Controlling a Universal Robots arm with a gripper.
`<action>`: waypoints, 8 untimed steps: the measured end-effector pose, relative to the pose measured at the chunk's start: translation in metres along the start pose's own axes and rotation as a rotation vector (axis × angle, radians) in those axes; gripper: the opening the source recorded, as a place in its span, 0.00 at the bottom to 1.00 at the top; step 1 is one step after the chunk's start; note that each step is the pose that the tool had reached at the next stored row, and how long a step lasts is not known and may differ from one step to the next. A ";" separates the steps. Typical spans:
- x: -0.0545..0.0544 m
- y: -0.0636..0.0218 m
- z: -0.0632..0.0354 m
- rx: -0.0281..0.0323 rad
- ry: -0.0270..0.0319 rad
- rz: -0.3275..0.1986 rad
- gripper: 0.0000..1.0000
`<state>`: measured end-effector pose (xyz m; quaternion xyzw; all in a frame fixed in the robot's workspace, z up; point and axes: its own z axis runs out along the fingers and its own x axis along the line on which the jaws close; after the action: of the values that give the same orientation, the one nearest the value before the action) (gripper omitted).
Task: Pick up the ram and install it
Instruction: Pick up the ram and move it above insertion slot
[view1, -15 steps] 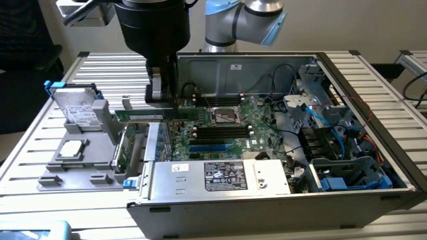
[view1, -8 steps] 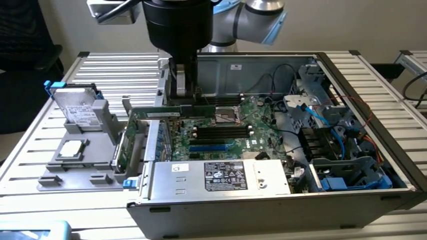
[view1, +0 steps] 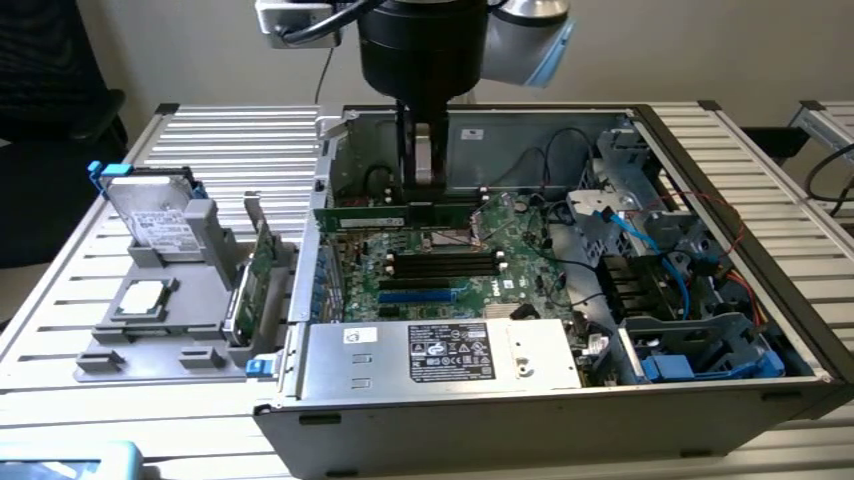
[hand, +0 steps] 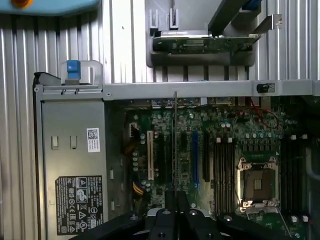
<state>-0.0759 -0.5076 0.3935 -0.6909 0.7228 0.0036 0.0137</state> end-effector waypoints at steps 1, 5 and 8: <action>-0.003 -0.0041 0.0014 0.0001 0.0001 0.000 0.12; -0.015 -0.0199 0.0085 0.0003 0.0003 0.000 0.12; -0.025 -0.0309 0.0142 0.0002 0.0002 0.000 0.12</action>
<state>-0.0437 -0.4840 0.3804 -0.6909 0.7228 0.0034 0.0137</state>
